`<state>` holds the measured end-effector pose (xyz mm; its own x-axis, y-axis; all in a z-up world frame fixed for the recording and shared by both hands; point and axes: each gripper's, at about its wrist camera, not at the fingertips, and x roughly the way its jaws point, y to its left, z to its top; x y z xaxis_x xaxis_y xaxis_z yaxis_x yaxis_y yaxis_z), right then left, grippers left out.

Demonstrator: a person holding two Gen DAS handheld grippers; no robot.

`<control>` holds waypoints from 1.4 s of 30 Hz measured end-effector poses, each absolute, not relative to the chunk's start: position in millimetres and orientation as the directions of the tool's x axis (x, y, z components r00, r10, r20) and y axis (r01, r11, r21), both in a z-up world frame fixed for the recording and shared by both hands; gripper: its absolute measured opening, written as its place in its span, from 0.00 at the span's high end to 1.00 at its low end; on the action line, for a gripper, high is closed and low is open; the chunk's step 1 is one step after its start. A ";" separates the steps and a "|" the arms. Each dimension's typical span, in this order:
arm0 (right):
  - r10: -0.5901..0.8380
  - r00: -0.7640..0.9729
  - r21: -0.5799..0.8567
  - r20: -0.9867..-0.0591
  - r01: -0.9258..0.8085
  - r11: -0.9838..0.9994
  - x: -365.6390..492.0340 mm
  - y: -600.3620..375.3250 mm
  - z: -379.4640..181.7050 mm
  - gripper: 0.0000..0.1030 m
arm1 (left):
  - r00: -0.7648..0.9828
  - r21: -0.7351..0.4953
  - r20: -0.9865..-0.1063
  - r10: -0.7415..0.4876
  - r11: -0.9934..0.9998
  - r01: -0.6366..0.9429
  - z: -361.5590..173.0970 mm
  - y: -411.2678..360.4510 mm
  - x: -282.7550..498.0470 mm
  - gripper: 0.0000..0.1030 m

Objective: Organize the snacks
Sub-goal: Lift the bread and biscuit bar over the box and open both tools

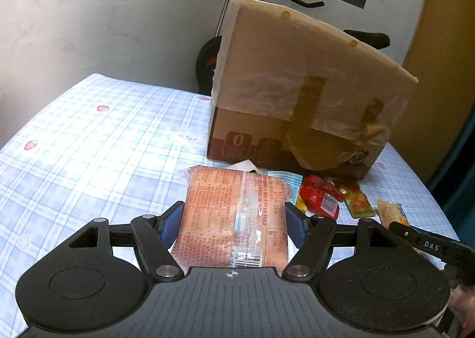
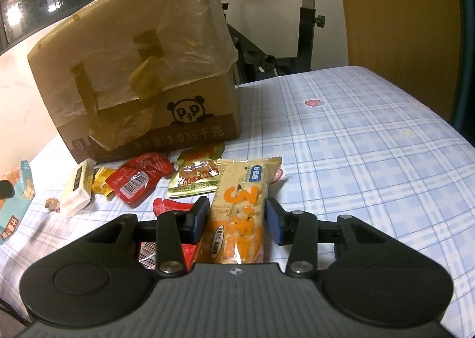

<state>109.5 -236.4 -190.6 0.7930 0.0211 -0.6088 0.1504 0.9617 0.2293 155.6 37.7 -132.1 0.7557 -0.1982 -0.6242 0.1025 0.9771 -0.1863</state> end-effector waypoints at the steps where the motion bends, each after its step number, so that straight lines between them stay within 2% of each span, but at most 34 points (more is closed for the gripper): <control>1: 0.019 0.794 0.225 -0.608 0.150 0.963 109.3 -235.5 -190.8 0.57 | 0.756 -0.187 -0.624 -0.198 0.977 0.102 -131.8 37.3 155.7 0.29; 16: -0.014 0.775 0.151 -0.632 0.141 0.978 113.1 -225.7 -193.6 0.57 | 0.741 -0.190 -0.636 -0.218 0.974 0.123 -138.1 35.3 155.1 0.29; 24: 0.019 0.784 0.224 -0.620 0.154 0.962 110.9 -236.3 -192.8 0.60 | 0.757 -0.192 -0.615 -0.222 0.973 0.130 -130.3 38.3 153.6 0.29; 28: 0.014 0.776 0.240 -0.630 0.178 0.954 111.1 -240.1 -184.4 0.60 | 0.784 -0.154 -0.582 -0.216 0.976 0.155 -113.7 37.6 156.8 0.29; 34: 0.017 0.840 0.256 -0.543 0.146 0.956 109.9 -244.1 -145.0 0.60 | 0.828 -0.157 -0.503 -0.250 0.968 0.197 -74.9 39.1 167.8 0.29; 42: 0.035 0.928 0.272 -0.372 0.073 0.960 121.5 -248.3 -67.5 0.60 | 0.848 -0.159 -0.401 -0.346 0.938 0.308 -22.1 19.5 197.4 0.29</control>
<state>121.5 -248.3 -67.5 0.9277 0.0346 -0.3716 0.0731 0.9596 0.2718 197.4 19.5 -22.1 0.8482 -0.3464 -0.4008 0.3081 0.9380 -0.1586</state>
